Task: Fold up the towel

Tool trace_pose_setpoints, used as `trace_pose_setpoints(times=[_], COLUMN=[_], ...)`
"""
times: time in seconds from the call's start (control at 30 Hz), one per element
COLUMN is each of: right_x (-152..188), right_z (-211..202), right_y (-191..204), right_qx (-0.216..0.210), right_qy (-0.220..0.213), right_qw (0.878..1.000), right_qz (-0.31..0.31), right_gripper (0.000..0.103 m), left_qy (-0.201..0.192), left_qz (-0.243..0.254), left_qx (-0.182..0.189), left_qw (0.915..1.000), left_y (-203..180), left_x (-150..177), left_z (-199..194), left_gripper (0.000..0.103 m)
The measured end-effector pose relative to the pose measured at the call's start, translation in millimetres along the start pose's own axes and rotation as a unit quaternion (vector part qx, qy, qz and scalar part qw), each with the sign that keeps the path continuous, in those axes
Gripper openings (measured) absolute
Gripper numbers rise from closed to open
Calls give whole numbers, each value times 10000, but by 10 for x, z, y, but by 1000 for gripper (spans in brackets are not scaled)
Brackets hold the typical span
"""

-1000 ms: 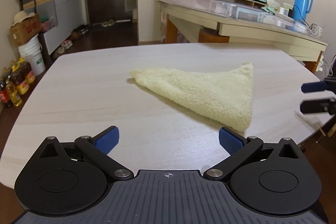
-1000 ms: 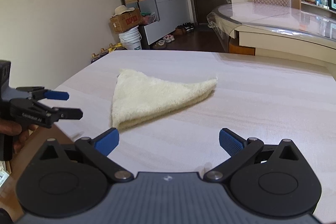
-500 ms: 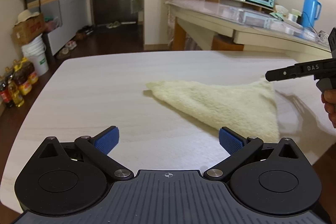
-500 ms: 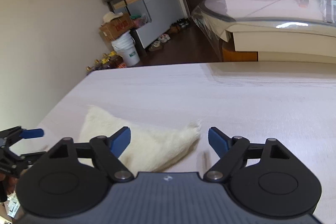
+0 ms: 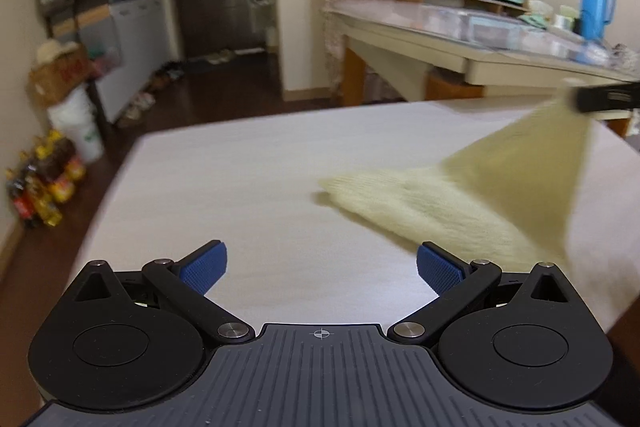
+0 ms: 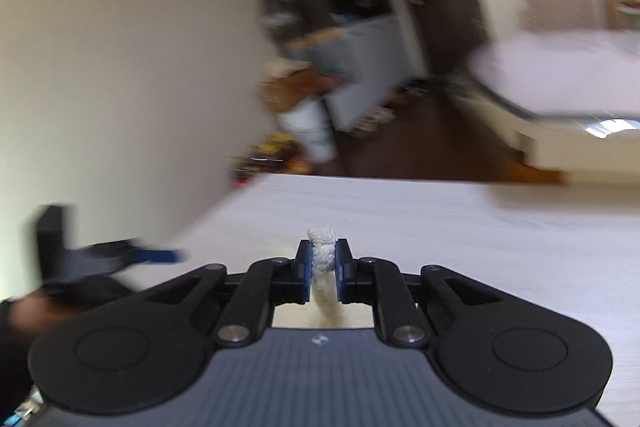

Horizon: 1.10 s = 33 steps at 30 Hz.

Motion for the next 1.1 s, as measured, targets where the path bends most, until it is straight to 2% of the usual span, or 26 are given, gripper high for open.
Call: trace_pose_setpoints(times=[0.13,0.27,0.3,0.33,0.37,0.4,0.43,0.47,0.53,0.57,0.63,0.73,0.77,0.8,0.87,0.93,1.0,1.1], right_x=[271,505,574,610,618,593,566,518,407,378,262,193,185,177,156,147,133,96], right_z=[339,679,803,845,851,810,768,696,607,602,642,781,824,859,927,996,1001,1062], right_y=[668,874,895,901,900,861,822,770,639,591,375,161,124,84,15,-71,-121,-175], right_qx=[-864,-1174,-1275,-1262,-1250,-1264,-1273,-1193,-871,-739,-185,209,257,270,323,299,242,156], right_qy=[611,1085,1388,1472,1497,1449,1397,1257,1114,1097,1083,1244,1307,1373,1466,1542,1540,1540], right_qw=[9926,9842,9791,9777,9774,9783,9794,9825,9870,9880,9887,9851,9837,9822,9801,9797,9805,9818], right_qz=[-597,-758,-766,-812,-819,-767,-716,-691,-764,-798,-1019,-1168,-1212,-1252,-1297,-1242,-1196,-1104], right_gripper=[13,13,14,16,22,33,39,45,45,46,47,48,50,53,54,54,56,60], left_qy=[28,56,62,76,90,104,110,140,156,160,159,153,169,187,400,484,537,645], left_qz=[47,153,187,223,260,296,356,427,588,670,847,1177,1321,1400,1561,1658,1633,1759], left_qx=[-226,-5,90,188,285,383,461,523,676,755,931,1199,1246,1293,1500,1694,1974,2250], left_qw=[9997,9999,9998,9995,9992,9988,9982,9976,9959,9948,9919,9857,9832,9815,9755,9703,9651,9562], left_y=[253,341,339,335,331,327,316,303,274,259,226,173,155,149,151,164,186,149], left_x=[-48,-97,-112,-129,-145,-162,-170,-180,-226,-250,-302,-384,-411,-426,-426,-468,-512,-532], left_z=[-56,-74,-41,1,43,85,137,198,317,377,491,647,695,723,872,966,1036,1123], left_gripper=[103,103,103,103,103,103,103,103,103,103,103,101,96,78,54,51,42,41])
Point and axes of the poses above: each gripper's, at about its wrist camera, not at the fingertips, and z roughly the way its jaws point, y to its left, x to its underside, the point moved 1 cm from there along z, roughly the way its jaws point, and after that the axes turned 3 degrees about z, right-handed, at the moved point
